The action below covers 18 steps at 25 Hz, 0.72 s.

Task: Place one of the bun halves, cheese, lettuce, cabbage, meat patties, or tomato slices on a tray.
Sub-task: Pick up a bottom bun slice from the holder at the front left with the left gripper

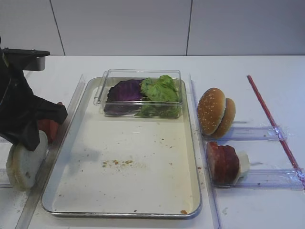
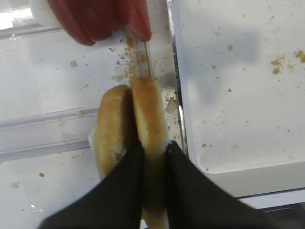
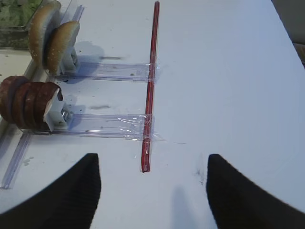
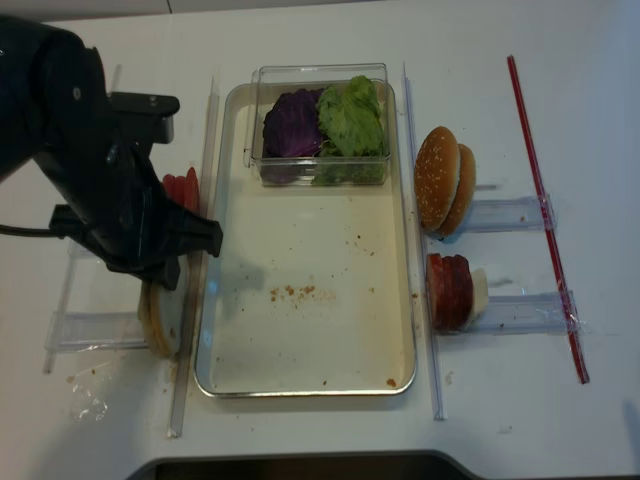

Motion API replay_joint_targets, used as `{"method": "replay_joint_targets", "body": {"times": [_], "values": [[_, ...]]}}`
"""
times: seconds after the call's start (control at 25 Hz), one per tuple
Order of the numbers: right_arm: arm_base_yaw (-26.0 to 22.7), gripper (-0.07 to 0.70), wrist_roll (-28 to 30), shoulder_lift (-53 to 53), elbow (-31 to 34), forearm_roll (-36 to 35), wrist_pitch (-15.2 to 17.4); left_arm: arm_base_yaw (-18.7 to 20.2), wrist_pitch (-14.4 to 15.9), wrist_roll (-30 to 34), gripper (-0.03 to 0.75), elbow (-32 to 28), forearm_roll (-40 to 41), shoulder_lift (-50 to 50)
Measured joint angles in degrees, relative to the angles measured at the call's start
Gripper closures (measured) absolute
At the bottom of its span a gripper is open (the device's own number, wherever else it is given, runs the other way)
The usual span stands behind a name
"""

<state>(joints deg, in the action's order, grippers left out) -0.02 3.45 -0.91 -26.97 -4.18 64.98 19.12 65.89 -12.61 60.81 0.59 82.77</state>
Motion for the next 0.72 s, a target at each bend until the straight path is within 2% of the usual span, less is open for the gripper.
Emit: {"method": "replay_joint_targets", "body": {"times": [0.72], "values": [[0.0, 0.141, 0.0, 0.0, 0.0, 0.0, 0.0, 0.0, 1.2, -1.0, 0.643, 0.0, -0.9, -4.2]]}}
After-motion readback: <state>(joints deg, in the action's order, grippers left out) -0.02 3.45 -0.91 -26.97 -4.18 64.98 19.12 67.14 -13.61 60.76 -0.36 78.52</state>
